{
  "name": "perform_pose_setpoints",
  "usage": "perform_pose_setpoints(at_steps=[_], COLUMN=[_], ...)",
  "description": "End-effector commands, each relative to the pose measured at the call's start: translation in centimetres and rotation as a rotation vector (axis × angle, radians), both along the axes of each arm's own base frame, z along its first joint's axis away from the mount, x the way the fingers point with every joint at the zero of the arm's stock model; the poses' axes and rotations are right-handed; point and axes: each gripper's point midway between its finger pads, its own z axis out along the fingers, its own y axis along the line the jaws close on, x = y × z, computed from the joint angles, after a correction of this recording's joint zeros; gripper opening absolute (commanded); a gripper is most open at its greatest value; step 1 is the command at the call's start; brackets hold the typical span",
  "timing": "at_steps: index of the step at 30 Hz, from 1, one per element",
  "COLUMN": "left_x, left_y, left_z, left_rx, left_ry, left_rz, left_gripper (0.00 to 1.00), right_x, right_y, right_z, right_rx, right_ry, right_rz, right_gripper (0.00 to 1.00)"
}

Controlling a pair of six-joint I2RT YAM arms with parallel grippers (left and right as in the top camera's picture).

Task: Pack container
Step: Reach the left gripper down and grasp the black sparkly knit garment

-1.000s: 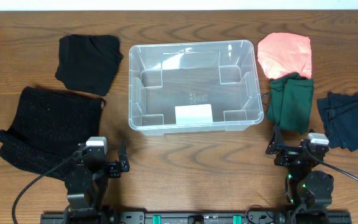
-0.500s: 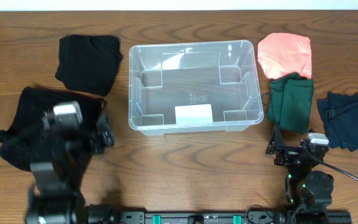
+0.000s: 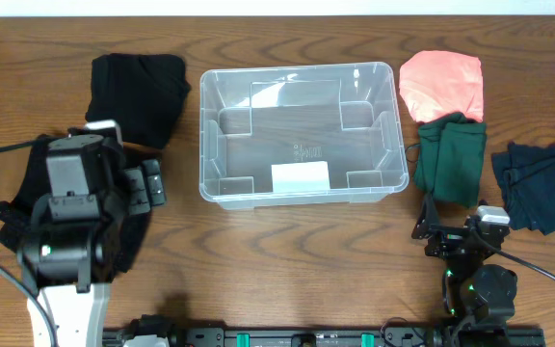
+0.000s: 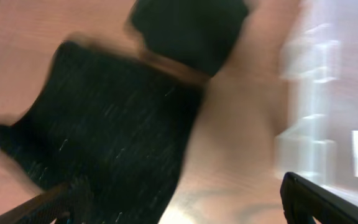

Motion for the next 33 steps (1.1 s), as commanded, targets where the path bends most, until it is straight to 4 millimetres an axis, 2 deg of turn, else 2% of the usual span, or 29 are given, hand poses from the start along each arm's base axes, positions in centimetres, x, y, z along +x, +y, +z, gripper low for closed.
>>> perform_pose_setpoints(at_steps=[1,17,21,33], left_x=[-1.3,1.5,1.6,2.7], left_y=[4.0,4.3,4.3,4.4], left_z=[-0.3,-11.7,-13.1,-14.3], left_rx=[0.109,0.186,0.204,0.295], left_ry=[0.041,0.523,0.588,0.686], left_rz=[0.282,0.198,0.151,-0.125], left_gripper=[0.98,0.98,0.98,0.98], right_x=[0.0,0.0,0.0,0.0], right_y=[-0.2,-0.2,-0.2,-0.2], right_z=[-0.1,-0.1,-0.1,-0.1], right_rx=[0.010,0.010,0.010,0.010], right_ry=[-0.002,-0.002,-0.002,-0.002], right_rz=[-0.009,-0.009,-0.009,-0.009], right_gripper=[0.99,0.99,0.99,0.99])
